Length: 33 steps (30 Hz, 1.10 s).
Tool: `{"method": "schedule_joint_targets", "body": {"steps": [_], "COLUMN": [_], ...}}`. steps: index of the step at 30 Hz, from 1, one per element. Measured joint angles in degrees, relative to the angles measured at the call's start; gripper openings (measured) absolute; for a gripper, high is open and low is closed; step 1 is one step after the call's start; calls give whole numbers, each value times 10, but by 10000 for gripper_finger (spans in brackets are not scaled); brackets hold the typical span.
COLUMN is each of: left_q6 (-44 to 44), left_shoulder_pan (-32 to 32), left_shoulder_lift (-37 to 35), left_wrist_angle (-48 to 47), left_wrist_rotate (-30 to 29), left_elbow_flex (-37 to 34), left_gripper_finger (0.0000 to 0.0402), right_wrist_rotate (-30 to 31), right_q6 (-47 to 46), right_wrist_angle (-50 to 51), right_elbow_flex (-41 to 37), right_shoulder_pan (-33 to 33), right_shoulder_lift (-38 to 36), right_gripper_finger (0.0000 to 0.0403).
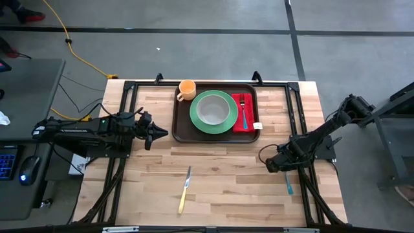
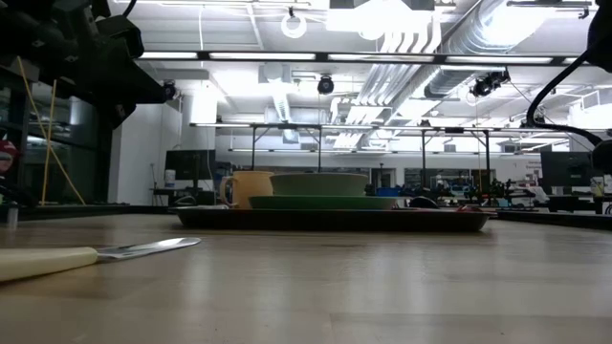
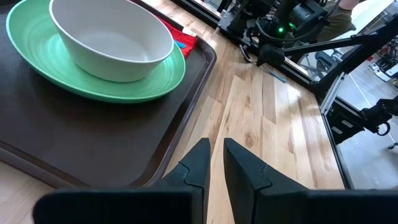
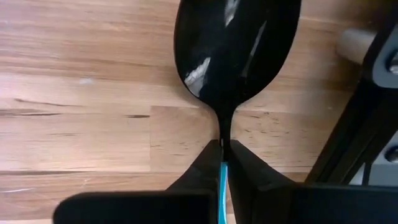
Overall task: Set up tray
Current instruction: Put the blue spoon on top of the red napkin to the left of the blue fork
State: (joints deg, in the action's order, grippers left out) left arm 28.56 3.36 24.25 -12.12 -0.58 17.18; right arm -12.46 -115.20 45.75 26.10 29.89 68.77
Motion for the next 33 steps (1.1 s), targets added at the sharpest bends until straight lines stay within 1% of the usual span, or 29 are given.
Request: {"method": "schedule_joint_targets", "body": {"steps": [2, 7, 12, 23, 33], "left_q6": [0, 0, -3, -4, -9], "left_shoulder_pan": [0, 0, 0, 0, 0], "left_shoulder_lift": [0, 0, 0, 0, 0], "left_wrist_angle": [0, 0, 0, 0, 0], "left_wrist_rotate": [0, 0, 0, 0, 0], "left_elbow_flex": [0, 0, 0, 0, 0], "left_gripper_finger": [76, 76, 76, 76, 76], "right_wrist_rotate": [15, 19, 25, 56, 59], "right_q6": [1, 3, 14, 63, 124], "right_wrist_angle": [1, 6, 23, 68, 82], "right_elbow_flex": [11, 39, 67, 140, 163], "right_shoulder_pan": [-1, -3, -22, -82, -147], "right_shoulder_lift": [0, 0, 0, -1, -1], "right_gripper_finger": [3, 1, 1, 1, 1]}}
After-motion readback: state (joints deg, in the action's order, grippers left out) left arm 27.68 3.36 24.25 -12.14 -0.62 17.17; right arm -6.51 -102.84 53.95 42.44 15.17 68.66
